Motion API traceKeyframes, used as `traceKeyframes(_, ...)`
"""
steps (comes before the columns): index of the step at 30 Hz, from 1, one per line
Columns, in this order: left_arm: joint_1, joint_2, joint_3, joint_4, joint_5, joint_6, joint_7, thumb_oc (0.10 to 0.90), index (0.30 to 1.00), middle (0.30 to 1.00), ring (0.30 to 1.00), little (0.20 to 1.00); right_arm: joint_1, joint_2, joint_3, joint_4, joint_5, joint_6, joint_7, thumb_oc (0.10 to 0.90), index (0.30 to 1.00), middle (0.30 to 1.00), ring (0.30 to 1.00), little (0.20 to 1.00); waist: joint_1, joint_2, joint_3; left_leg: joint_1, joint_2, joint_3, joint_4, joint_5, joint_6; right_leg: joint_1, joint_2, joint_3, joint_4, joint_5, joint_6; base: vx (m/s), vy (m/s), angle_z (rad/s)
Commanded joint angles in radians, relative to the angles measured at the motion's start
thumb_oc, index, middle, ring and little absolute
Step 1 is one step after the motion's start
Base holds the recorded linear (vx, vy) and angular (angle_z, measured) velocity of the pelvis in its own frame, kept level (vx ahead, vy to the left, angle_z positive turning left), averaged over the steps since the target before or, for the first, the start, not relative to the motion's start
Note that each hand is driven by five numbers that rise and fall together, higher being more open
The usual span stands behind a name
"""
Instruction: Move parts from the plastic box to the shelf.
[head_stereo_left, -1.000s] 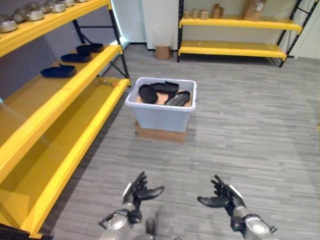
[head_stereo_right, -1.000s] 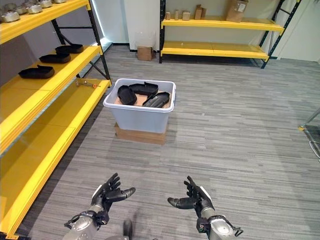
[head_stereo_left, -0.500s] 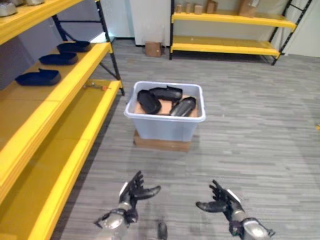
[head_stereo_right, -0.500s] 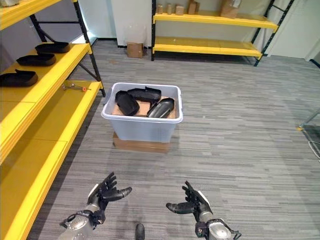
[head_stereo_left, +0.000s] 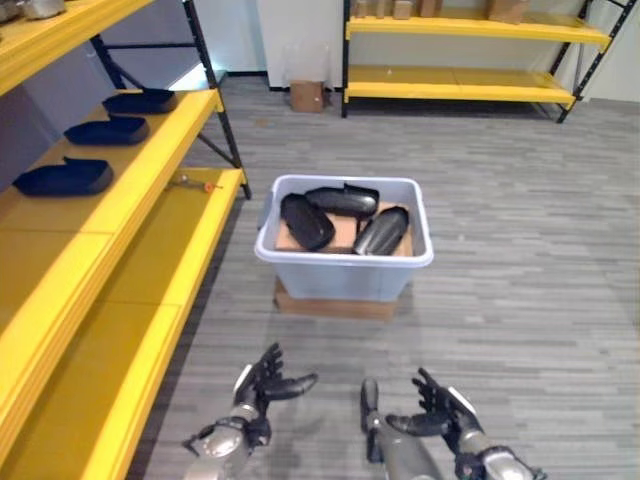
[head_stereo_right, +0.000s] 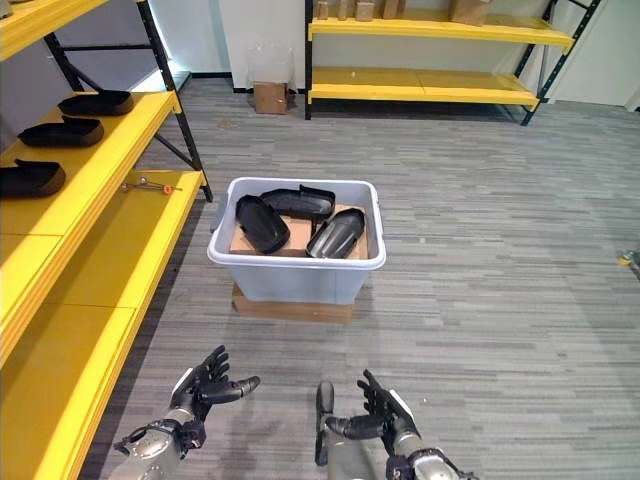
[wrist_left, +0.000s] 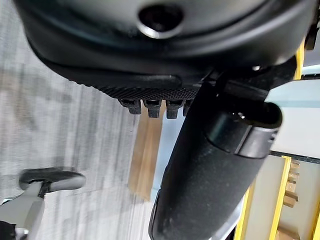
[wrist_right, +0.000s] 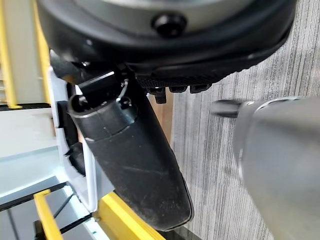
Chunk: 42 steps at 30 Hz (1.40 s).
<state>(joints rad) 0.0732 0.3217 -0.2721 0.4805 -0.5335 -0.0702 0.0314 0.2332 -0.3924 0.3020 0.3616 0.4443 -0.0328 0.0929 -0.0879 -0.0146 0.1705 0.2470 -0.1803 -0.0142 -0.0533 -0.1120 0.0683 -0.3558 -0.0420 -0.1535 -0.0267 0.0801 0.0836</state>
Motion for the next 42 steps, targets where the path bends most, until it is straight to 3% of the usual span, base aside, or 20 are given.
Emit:
traceKeyframes(1,-0.042,0.009,0.022,-0.086,0.038,-0.092,-0.029,0.9,1.0,1.0,1.0,1.0,-0.084,-0.034,-0.021,-0.062,0.015,-0.078,0.012,0.9,1.0,1.0,1.0,1.0,-0.003,-0.009,-0.057,-0.024,0.086,0.02,-0.011,0.068,-0.058,0.101,-0.013,0.039,-0.012,0.188,0.068,0.36,-0.154,0.35)
traceKeyframes(3,-0.044,-0.011,0.008,-0.082,0.035,-0.092,-0.031,0.9,1.0,1.0,1.0,1.0,-0.088,-0.04,-0.017,-0.065,0.031,-0.082,0.016,0.9,1.0,1.0,1.0,1.0,-0.003,-0.002,-0.084,-0.016,0.094,0.016,0.031,0.043,-0.066,0.133,-0.003,0.044,-0.008,0.198,0.053,0.47,-0.249,0.39)
traceKeyframes(4,-0.049,-0.015,0.002,-0.085,0.028,-0.092,-0.026,0.9,1.0,1.0,1.0,1.0,-0.099,-0.054,-0.011,-0.073,0.031,-0.085,0.017,0.9,1.0,1.0,1.0,1.0,-0.007,0.01,-0.089,-0.014,0.114,0.006,0.067,0.06,-0.081,0.133,0.015,0.048,0.033,0.169,0.035,0.38,-0.235,0.25)
traceKeyframes(9,-0.057,-0.02,-0.001,-0.082,0.016,-0.097,-0.019,0.9,1.0,1.0,1.0,1.0,-0.108,-0.066,-0.002,-0.08,0.04,-0.088,0.019,0.9,1.0,1.0,1.0,1.0,-0.005,0.02,-0.099,-0.03,0.142,0.004,0.148,0.121,-0.126,0.164,0.033,0.035,0.037,0.131,0.009,0.22,-0.175,0.01)
traceKeyframes(10,-0.063,-0.023,-0.002,-0.083,0.002,-0.1,-0.014,0.9,1.0,1.0,1.0,1.0,-0.119,-0.072,-0.002,-0.069,0.046,-0.091,0.012,0.9,1.0,1.0,1.0,1.0,0.002,0.012,-0.098,-0.078,0.146,0.008,0.276,0.183,-0.165,0.207,0.042,0.038,0.019,0.11,-0.001,0.21,-0.222,-0.04)
traceKeyframes(13,-0.065,-0.024,-0.003,-0.091,-0.018,-0.1,-0.006,0.9,1.0,1.0,1.0,1.0,-0.137,-0.086,-0.005,-0.074,0.048,-0.096,0.002,0.9,1.0,1.0,1.0,1.0,0.026,-0.017,-0.07,-0.191,0.126,0.011,0.536,0.266,-0.213,0.258,0.032,0.055,0.011,0.083,-0.022,0.21,-0.23,-0.06)
traceKeyframes(16,-0.052,-0.023,-0.004,-0.1,-0.018,-0.097,-0.008,0.9,1.0,1.0,1.0,1.0,-0.133,-0.102,-0.011,-0.083,0.045,-0.095,-0.003,0.9,1.0,1.0,1.0,1.0,0.05,-0.04,-0.046,-0.273,0.12,0.038,0.644,0.262,-0.21,0.293,0.014,0.066,0.015,0.066,-0.034,0.17,-0.15,-0.32)
traceKeyframes(17,-0.041,-0.018,-0.004,-0.099,-0.017,-0.09,-0.01,0.9,1.0,1.0,1.0,1.0,-0.128,-0.099,-0.009,-0.076,0.051,-0.092,-0.011,0.9,1.0,1.0,1.0,1.0,0.062,-0.048,-0.039,-0.331,0.137,0.066,0.603,0.234,-0.178,0.311,0.014,0.071,0.01,0.056,-0.04,0.14,-0.108,-0.12)
traceKeyframes(18,-0.041,-0.018,-0.004,-0.1,-0.017,-0.09,-0.01,0.9,1.0,1.0,1.0,1.0,-0.128,-0.099,-0.009,-0.076,0.051,-0.093,-0.011,0.9,1.0,1.0,1.0,1.0,0.064,-0.046,-0.038,-0.329,0.14,0.067,0.607,0.229,-0.178,0.314,0.017,0.072,0.01,0.055,-0.04,0.28,-0.072,-0.12)
traceKeyframes(19,-0.026,-0.012,0.001,-0.09,-0.014,-0.089,-0.011,0.9,1.0,1.0,1.0,1.0,-0.121,-0.095,-0.014,-0.071,0.051,-0.097,-0.016,0.9,1.0,1.0,1.0,1.0,0.071,-0.053,-0.042,-0.351,0.178,0.086,0.428,0.161,-0.13,0.335,0.018,0.084,-0.001,0.039,-0.03,0.19,-0.007,-0.09)
traceKeyframes(20,-0.026,-0.013,0.0,-0.09,-0.014,-0.089,-0.011,0.9,1.0,1.0,1.0,1.0,-0.121,-0.095,-0.015,-0.071,0.051,-0.097,-0.016,0.9,1.0,1.0,1.0,1.0,0.073,-0.053,-0.04,-0.345,0.178,0.088,0.425,0.162,-0.13,0.339,0.017,0.086,-0.002,0.038,-0.03,0.24,0.009,-0.12)
traceKeyframes(21,-0.022,-0.011,0.001,-0.088,-0.013,-0.089,-0.01,0.9,1.0,1.0,1.0,1.0,-0.117,-0.094,-0.016,-0.066,0.048,-0.098,-0.016,0.9,1.0,1.0,1.0,1.0,0.074,-0.053,-0.043,-0.341,0.196,0.086,0.33,0.164,-0.126,0.346,0.016,0.088,-0.004,0.03,-0.029,0.13,0.054,-0.11)
traceKeyframes(22,-0.02,-0.009,0.002,-0.082,-0.007,-0.089,-0.005,0.9,1.0,1.0,1.0,1.0,-0.116,-0.091,-0.012,-0.061,0.042,-0.099,-0.018,0.9,1.0,1.0,1.0,1.0,0.079,-0.049,-0.05,-0.356,0.22,0.066,0.225,0.182,-0.126,0.351,0.018,0.094,-0.008,0.019,-0.026,0.17,0.063,-0.08)
traceKeyframes(25,-0.021,-0.006,0.005,-0.082,-0.011,-0.09,-0.007,0.9,1.0,1.0,1.0,1.0,-0.115,-0.085,-0.013,-0.05,0.046,-0.1,-0.015,0.9,1.0,1.0,1.0,1.0,0.081,-0.04,-0.051,-0.336,0.266,0.052,0.086,0.261,-0.145,0.377,0.026,0.106,-0.014,-0.001,-0.027,0.15,0.066,-0.09)
traceKeyframes(27,-0.022,-0.004,0.007,-0.086,-0.013,-0.089,-0.008,0.9,1.0,1.0,1.0,1.0,-0.114,-0.079,-0.014,-0.044,0.045,-0.098,-0.018,0.9,1.0,1.0,1.0,1.0,0.083,-0.034,-0.055,-0.33,0.272,0.036,0.065,0.281,-0.153,0.387,0.029,0.119,-0.012,-0.01,-0.024,0.14,0.088,-0.13)
traceKeyframes(28,-0.018,-0.003,0.01,-0.088,-0.016,-0.089,-0.011,0.9,1.0,1.0,1.0,1.0,-0.112,-0.077,-0.013,-0.039,0.046,-0.095,-0.014,0.9,1.0,1.0,1.0,1.0,0.083,-0.028,-0.062,-0.31,0.268,0.031,0.04,0.265,-0.149,0.39,0.033,0.126,-0.01,-0.018,-0.022,0.15,0.117,-0.25)
traceKeyframes(32,-0.019,0.002,0.003,-0.091,0.006,-0.09,-0.017,0.9,1.0,1.0,1.0,1.0,-0.096,-0.064,-0.021,-0.045,0.041,-0.089,-0.008,0.9,1.0,1.0,1.0,1.0,0.067,-0.002,-0.087,-0.248,0.262,0.077,-0.034,0.259,-0.16,0.396,0.027,0.128,-0.01,-0.021,-0.013,0.14,0.152,-0.28)
traceKeyframes(42,-0.003,0.021,0.013,-0.091,0.015,-0.089,-0.019,0.9,1.0,1.0,1.0,1.0,-0.099,-0.045,-0.006,-0.048,0.025,-0.08,0.01,0.9,1.0,1.0,1.0,1.0,0.068,-0.004,-0.106,-0.213,0.227,0.13,-0.034,0.198,-0.121,0.402,-0.017,0.159,-0.03,0.004,0.027,0.07,0.106,-0.12)
